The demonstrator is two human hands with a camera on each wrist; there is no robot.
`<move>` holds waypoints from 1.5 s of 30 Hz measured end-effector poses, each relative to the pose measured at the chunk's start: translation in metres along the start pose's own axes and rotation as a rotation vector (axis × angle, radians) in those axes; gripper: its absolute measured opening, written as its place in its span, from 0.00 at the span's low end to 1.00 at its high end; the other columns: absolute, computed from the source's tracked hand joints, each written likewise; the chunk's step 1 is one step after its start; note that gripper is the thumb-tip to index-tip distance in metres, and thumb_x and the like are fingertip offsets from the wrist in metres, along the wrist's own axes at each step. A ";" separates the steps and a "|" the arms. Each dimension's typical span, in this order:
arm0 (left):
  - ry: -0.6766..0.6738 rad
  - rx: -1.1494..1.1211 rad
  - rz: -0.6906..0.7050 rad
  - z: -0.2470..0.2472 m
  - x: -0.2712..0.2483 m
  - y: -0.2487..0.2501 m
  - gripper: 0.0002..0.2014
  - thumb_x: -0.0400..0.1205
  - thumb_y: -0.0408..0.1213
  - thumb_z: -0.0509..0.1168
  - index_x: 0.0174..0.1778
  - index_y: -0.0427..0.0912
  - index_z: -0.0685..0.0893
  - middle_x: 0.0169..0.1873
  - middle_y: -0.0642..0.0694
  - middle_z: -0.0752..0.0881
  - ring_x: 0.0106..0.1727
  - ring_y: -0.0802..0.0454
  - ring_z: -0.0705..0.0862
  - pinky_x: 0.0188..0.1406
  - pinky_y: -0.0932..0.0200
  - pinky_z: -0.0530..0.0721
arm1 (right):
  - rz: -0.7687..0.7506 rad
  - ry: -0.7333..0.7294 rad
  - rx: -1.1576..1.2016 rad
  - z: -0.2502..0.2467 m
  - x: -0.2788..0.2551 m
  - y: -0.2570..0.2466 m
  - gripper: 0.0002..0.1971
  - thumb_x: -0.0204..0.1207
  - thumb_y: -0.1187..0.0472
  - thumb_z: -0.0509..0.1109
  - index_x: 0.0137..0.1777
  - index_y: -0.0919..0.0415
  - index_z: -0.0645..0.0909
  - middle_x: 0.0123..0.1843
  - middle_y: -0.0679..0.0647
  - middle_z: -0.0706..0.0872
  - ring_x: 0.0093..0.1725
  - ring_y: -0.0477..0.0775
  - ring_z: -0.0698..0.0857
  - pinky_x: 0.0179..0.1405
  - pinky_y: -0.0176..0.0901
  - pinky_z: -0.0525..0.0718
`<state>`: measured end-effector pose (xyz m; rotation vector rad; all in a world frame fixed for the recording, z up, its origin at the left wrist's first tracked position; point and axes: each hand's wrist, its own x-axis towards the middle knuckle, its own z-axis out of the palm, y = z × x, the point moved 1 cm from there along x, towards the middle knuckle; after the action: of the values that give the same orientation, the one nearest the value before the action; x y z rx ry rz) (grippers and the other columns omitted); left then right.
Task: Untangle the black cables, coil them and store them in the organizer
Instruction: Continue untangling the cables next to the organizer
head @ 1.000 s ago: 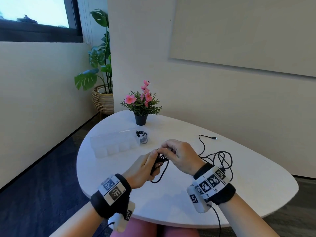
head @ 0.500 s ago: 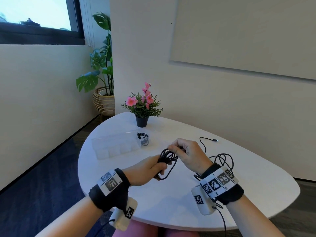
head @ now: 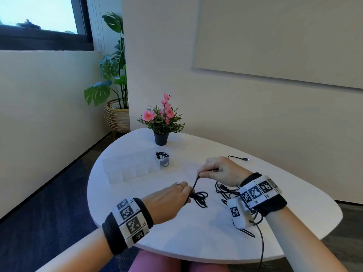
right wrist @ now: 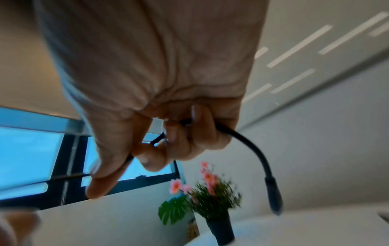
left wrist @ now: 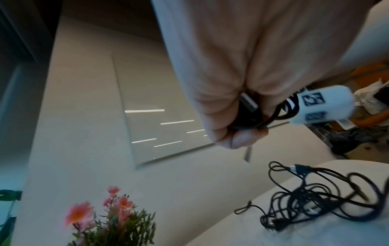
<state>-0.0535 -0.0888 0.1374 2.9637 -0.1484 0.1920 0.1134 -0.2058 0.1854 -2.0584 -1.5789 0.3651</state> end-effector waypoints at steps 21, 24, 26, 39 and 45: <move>0.300 -0.789 -0.365 -0.020 0.004 -0.032 0.11 0.89 0.36 0.49 0.45 0.40 0.75 0.34 0.48 0.74 0.35 0.52 0.72 0.39 0.59 0.74 | 0.064 0.118 0.068 0.048 -0.035 0.010 0.11 0.83 0.54 0.61 0.52 0.46 0.86 0.40 0.42 0.85 0.35 0.45 0.79 0.40 0.36 0.73; 0.231 -0.405 -0.402 -0.012 0.011 -0.033 0.09 0.88 0.35 0.51 0.51 0.39 0.77 0.40 0.46 0.79 0.43 0.47 0.78 0.41 0.61 0.73 | -0.169 0.178 -0.363 0.044 -0.038 -0.012 0.15 0.82 0.51 0.57 0.50 0.49 0.86 0.36 0.40 0.77 0.35 0.44 0.76 0.30 0.41 0.71; 0.144 -0.152 -0.306 -0.001 0.014 -0.028 0.11 0.87 0.32 0.53 0.61 0.37 0.78 0.51 0.41 0.80 0.52 0.42 0.79 0.53 0.57 0.76 | -0.276 0.253 -0.539 0.038 -0.037 -0.024 0.15 0.78 0.49 0.56 0.41 0.47 0.85 0.33 0.43 0.77 0.35 0.47 0.76 0.23 0.38 0.65; 0.355 -0.443 0.054 0.001 0.007 -0.008 0.14 0.84 0.36 0.59 0.64 0.43 0.81 0.48 0.53 0.82 0.46 0.64 0.75 0.48 0.78 0.70 | -0.037 0.422 0.479 0.017 -0.011 0.015 0.03 0.65 0.64 0.80 0.36 0.63 0.90 0.31 0.56 0.89 0.32 0.49 0.85 0.37 0.39 0.83; 0.618 -0.533 -0.251 0.001 0.007 -0.020 0.14 0.83 0.31 0.64 0.64 0.43 0.83 0.48 0.55 0.85 0.47 0.61 0.81 0.45 0.82 0.72 | 0.079 0.280 0.333 0.058 -0.015 0.012 0.09 0.81 0.61 0.66 0.51 0.50 0.89 0.22 0.36 0.77 0.26 0.36 0.75 0.33 0.26 0.70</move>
<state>-0.0443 -0.0699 0.1345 2.2450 0.2171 0.8611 0.0895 -0.2088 0.1293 -1.8270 -1.1859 0.3263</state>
